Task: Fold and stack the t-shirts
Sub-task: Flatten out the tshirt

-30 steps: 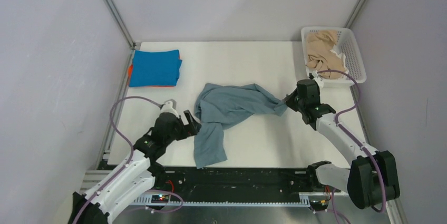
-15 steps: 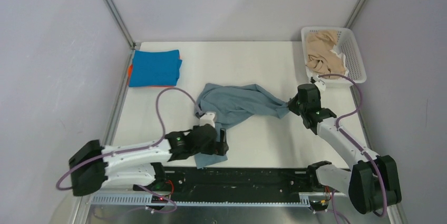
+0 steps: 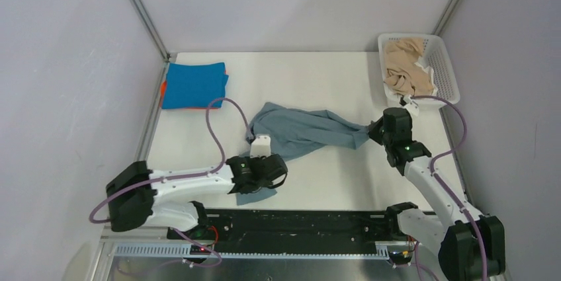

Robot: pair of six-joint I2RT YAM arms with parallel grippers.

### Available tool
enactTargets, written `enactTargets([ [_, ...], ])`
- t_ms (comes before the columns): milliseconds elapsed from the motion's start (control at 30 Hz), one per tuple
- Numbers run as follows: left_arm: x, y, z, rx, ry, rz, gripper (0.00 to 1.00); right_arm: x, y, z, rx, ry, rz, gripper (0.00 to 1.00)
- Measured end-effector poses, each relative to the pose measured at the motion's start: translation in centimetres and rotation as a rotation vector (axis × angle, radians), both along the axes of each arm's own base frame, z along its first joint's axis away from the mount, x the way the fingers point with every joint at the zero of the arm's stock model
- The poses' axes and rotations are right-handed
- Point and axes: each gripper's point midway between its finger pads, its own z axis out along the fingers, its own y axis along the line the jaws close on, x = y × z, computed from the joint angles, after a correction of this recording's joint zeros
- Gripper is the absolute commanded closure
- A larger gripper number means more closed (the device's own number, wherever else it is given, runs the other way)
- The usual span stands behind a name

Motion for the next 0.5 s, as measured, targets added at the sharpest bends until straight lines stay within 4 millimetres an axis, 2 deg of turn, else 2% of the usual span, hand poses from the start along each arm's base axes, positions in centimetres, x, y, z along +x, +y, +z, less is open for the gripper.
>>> enactTargets([
  [67, 0.4, 1.1, 1.2, 0.002, -0.046, 0.034, 1.0, -0.1, -0.3, 0.6, 0.005, -0.018, -0.007, 1.0],
  [133, 1.1, 2.4, 3.3, -0.022, -0.116, 0.079, 1.0, -0.3, -0.6, 1.3, 0.01, -0.041, -0.011, 1.0],
  [233, 2.6, 5.0, 7.6, -0.101, -0.247, 0.168, 1.0, -0.5, -0.9, 3.1, 0.022, -0.098, -0.009, 1.0],
  [367, 4.4, 9.5, 13.9, -0.192, -0.414, 0.329, 1.0, -1.4, -1.9, 5.8, 0.021, -0.159, -0.026, 1.0],
  [400, 4.7, 10.7, 16.1, -0.224, -0.468, 0.363, 1.0, -1.7, -2.3, 7.1, 0.019, -0.178, -0.035, 1.0],
  [433, 4.9, 11.6, 17.4, -0.24, -0.501, 0.394, 1.0, -1.9, -2.6, 8.4, 0.017, -0.203, -0.043, 1.0],
  [500, 4.7, 13.5, 21.5, -0.289, -0.589, 0.428, 1.0, -2.4, -3.2, 11.8, 0.012, -0.266, -0.055, 1.0],
])
